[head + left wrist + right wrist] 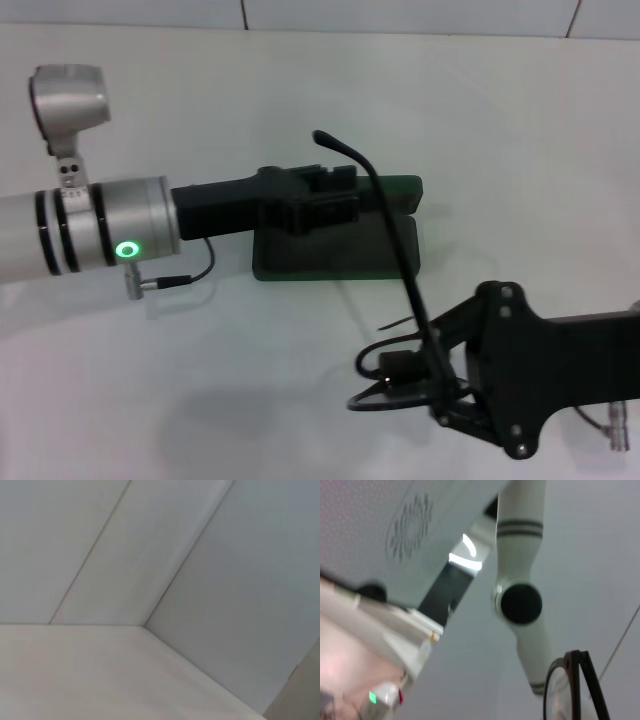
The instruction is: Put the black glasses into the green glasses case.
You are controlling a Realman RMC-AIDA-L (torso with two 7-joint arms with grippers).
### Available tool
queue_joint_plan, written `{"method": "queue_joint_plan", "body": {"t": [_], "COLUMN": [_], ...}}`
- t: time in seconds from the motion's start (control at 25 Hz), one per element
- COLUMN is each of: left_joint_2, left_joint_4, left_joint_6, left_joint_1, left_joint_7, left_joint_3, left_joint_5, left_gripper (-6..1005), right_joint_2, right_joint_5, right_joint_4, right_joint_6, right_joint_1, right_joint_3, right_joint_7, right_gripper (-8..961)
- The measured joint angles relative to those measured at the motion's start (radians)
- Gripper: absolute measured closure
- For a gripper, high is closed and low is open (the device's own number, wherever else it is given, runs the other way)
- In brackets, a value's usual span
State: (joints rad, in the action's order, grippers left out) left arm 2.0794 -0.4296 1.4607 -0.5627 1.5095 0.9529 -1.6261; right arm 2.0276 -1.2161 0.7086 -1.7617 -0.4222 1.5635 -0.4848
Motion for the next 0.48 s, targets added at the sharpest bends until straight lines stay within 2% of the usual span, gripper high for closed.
{"method": "queue_joint_plan", "body": {"t": [0.16, 0.32, 0.48], "left_joint_2": [0.008, 0.009, 0.01], "left_joint_4": [0.005, 0.007, 0.007], "left_joint_6": [0.023, 0.093, 0.168], "left_joint_1": [-0.03, -0.041, -0.035], "left_joint_7": [-0.032, -0.067, -0.119], "left_joint_3": [0.001, 0.001, 0.001], "left_joint_5": [0.01, 0.033, 0.065], "left_gripper": [371, 372, 373], "right_joint_2": [0.0, 0.0, 0.0], "right_joint_5": [0.091, 0.103, 0.107], "right_joint_4": [-0.104, -0.194, -0.231], "right_joint_6": [0.022, 0.068, 0.129], "right_joint_1": [-0.059, -0.118, -0.133], "right_joint_3": [0.078, 0.087, 0.083], "right_joint_7": [-0.004, -0.022, -0.05], "right_gripper": [752, 748, 744]}}
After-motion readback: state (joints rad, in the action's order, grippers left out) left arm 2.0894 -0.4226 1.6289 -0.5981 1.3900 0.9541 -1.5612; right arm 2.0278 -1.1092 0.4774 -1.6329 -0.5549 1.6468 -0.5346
